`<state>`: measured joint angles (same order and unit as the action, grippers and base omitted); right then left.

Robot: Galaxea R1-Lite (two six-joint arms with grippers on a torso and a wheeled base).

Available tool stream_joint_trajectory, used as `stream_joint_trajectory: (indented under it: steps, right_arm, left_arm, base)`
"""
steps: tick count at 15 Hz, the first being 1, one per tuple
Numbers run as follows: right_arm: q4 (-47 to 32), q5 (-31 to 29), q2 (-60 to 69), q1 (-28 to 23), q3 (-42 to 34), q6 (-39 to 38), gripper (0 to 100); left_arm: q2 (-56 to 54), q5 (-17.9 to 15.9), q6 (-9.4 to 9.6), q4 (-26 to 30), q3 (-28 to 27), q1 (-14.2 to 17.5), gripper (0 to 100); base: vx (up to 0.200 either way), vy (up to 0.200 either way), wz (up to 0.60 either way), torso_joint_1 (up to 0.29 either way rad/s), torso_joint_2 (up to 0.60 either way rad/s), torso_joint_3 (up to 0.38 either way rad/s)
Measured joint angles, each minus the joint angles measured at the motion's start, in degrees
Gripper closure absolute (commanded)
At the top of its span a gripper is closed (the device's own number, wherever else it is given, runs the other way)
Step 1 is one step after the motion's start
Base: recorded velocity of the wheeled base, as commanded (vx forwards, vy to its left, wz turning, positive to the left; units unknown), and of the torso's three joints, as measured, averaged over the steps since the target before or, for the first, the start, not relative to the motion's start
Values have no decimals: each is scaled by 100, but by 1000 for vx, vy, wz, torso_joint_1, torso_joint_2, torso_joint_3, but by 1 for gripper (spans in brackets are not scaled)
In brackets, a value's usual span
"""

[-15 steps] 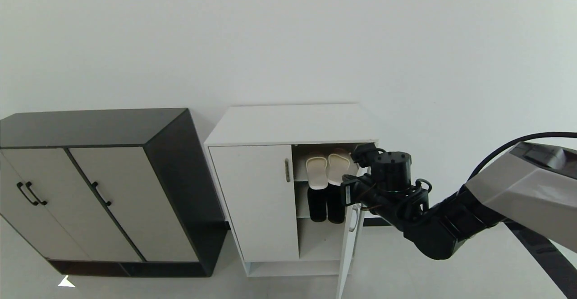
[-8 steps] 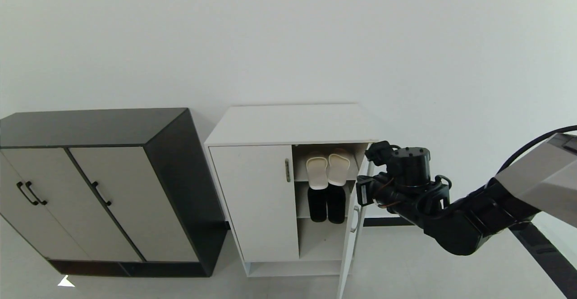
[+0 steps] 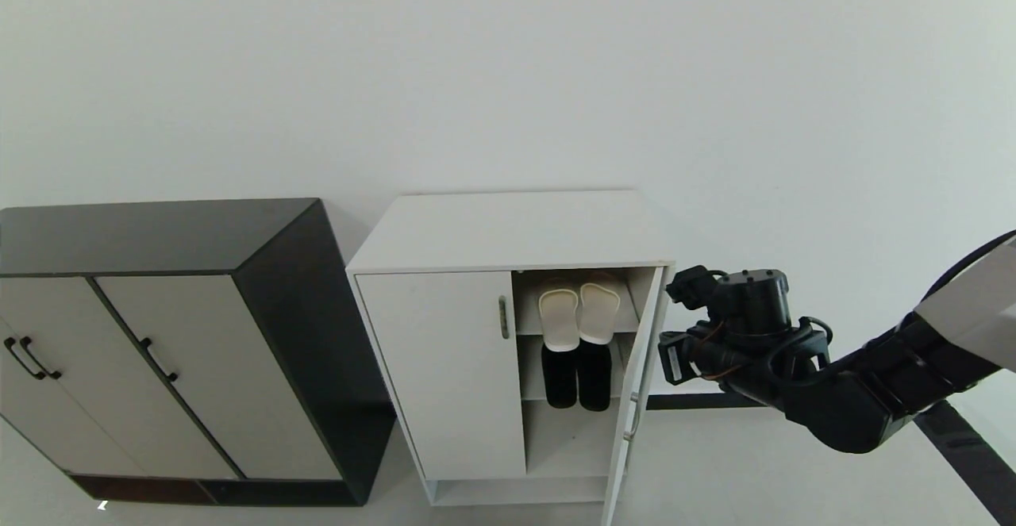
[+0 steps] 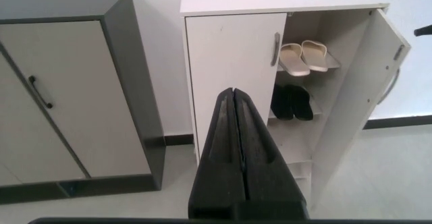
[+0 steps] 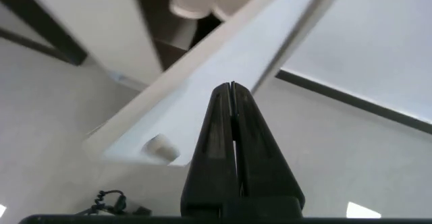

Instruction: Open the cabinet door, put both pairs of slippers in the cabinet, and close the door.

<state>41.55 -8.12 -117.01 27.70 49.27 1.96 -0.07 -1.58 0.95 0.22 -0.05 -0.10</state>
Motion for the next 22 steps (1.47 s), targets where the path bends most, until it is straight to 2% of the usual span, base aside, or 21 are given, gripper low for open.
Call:
stream_joint_trajectory:
  steps: [5,9,10,13,14,16,19,22]
  right_arm:
    - [0,106,-110,-9,-51,49,100]
    - [30,104,-491,27,389,2,100]
    - [115,104,-647,28,603,-77,100]
    - [1161,98,-1106,107,1092,-634,100]
    - [1176,101,-1174,127,1117,-664,100]
    - [1468,210,-1202,121,1057,-689,100]
    - [1990,717,-1158,151,657,-652,100]
    - [2039,758,-1130,184,500,-645,100]
  left_arm:
    - [0,2,0,-4,-5,2,100]
    - [0,2,2,-4,-5,0,100]
    - [0,2,2,-4,-2,-1,100]
    - [0,2,0,-4,-2,2,100]
    - [0,0,5,-4,-2,-1,100]
    - [0,2,9,-4,-2,2,100]
    - [0,2,5,-4,-2,0,100]
    - [0,0,2,-6,2,2,100]
  base:
    - [0,0,0,0,0,0]
    - [0,0,0,0,0,0]
    - [0,0,0,0,0,0]
    - [0,0,0,0,0,0]
    - [0,0,0,0,0,0]
    - [0,0,0,0,0,0]
    - [0,0,0,0,0,0]
    - [0,0,0,0,0,0]
